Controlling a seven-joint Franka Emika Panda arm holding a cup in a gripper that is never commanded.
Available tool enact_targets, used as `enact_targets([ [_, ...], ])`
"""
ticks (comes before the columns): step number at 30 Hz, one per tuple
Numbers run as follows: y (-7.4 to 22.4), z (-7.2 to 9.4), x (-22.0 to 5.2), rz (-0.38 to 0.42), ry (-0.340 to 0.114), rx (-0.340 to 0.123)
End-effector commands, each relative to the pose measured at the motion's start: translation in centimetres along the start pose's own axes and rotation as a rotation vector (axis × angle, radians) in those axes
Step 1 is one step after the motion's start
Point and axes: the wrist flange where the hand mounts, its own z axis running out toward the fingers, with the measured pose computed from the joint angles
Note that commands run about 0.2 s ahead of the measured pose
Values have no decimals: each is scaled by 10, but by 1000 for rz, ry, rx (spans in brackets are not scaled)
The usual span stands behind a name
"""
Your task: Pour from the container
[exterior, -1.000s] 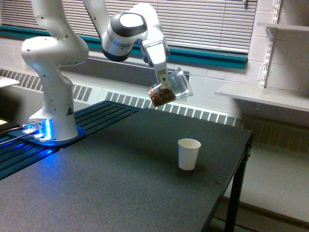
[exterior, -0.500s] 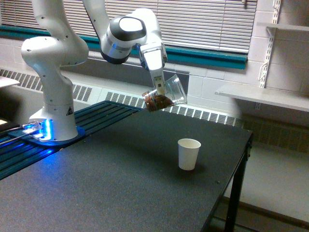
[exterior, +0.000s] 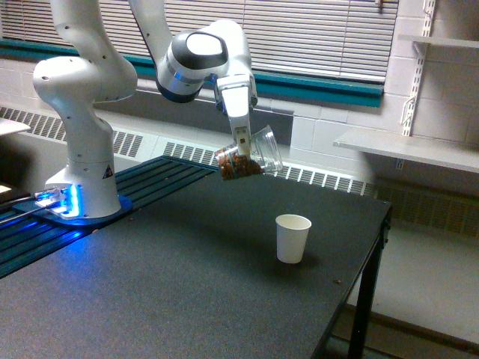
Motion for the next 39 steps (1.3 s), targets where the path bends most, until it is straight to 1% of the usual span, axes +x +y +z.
enact_targets([
  [1,-5,-1,2,-58,-8,-21],
  [15,-13,3,-3,-79,-27,-42],
  [27,-24,10,-8,-101,-52,-49],
  [39,-34,17,-9,-131,-73,-68],
])
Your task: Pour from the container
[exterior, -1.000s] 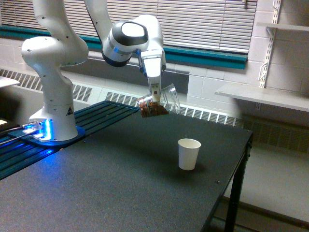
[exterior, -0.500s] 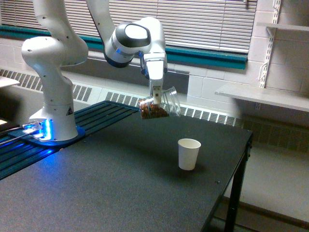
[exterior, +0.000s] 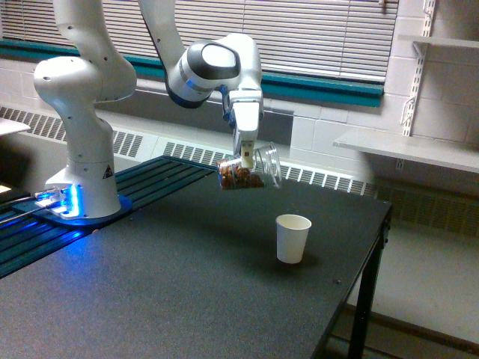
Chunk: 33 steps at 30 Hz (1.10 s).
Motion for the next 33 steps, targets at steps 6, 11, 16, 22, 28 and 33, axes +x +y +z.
enact_targets([
  [6,-9,2,5,-40,-12,-25],
  [11,-13,5,4,-53,-22,-32],
  [16,-16,8,2,-71,-33,-43],
  [22,-18,11,1,-82,-48,-54],
  [28,-22,14,-1,-87,-61,-66],
  [33,-24,16,-1,-93,-72,-75],
])
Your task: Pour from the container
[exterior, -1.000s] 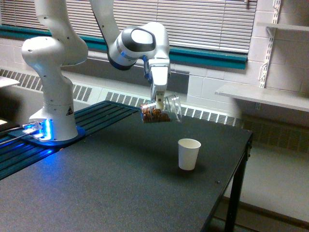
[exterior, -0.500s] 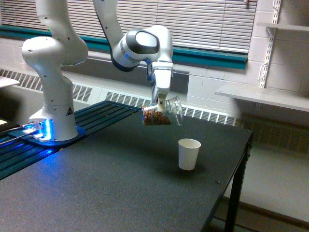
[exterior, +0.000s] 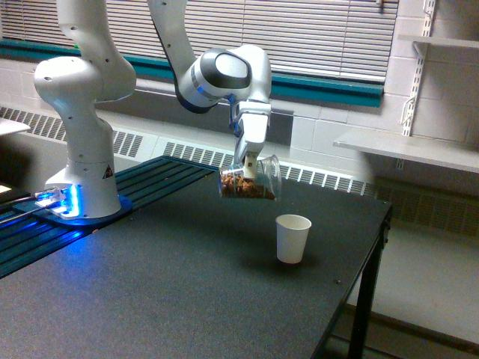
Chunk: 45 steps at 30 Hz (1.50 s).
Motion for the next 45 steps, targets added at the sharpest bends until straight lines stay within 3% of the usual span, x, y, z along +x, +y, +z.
enact_targets([
  [1,-5,-1,4,-20,-5,-13],
  [45,-26,6,15,-128,-54,-79],
])
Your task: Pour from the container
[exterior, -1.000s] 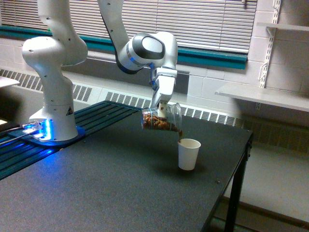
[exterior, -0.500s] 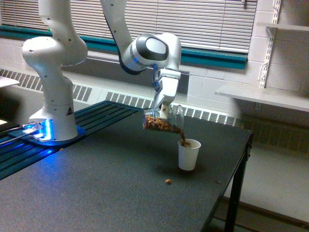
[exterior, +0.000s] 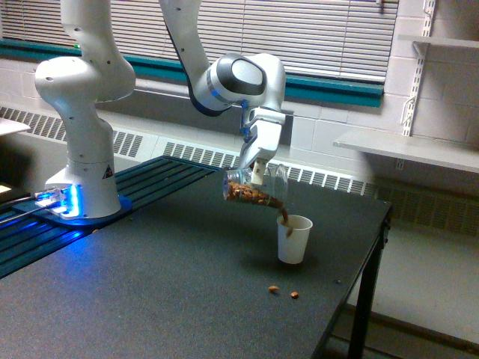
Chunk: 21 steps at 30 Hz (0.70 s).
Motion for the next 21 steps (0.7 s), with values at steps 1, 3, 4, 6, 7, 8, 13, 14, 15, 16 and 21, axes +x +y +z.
enact_targets([
  [1,-3,-5,4,-33,3,-12],
  [3,-4,-5,5,-34,2,-14],
  [4,-4,-5,5,-34,2,-14],
  [6,-5,-5,6,-35,1,-15],
  [7,-5,-5,6,-36,0,-16],
  [8,-6,-5,6,-37,0,-16],
  [13,-7,-5,4,-50,-6,-21],
  [14,-7,-4,4,-53,-8,-22],
  [15,-7,-4,4,-55,-9,-24],
  [16,-7,-4,4,-56,-11,-26],
  [21,-7,-2,2,-60,-24,-32],
])
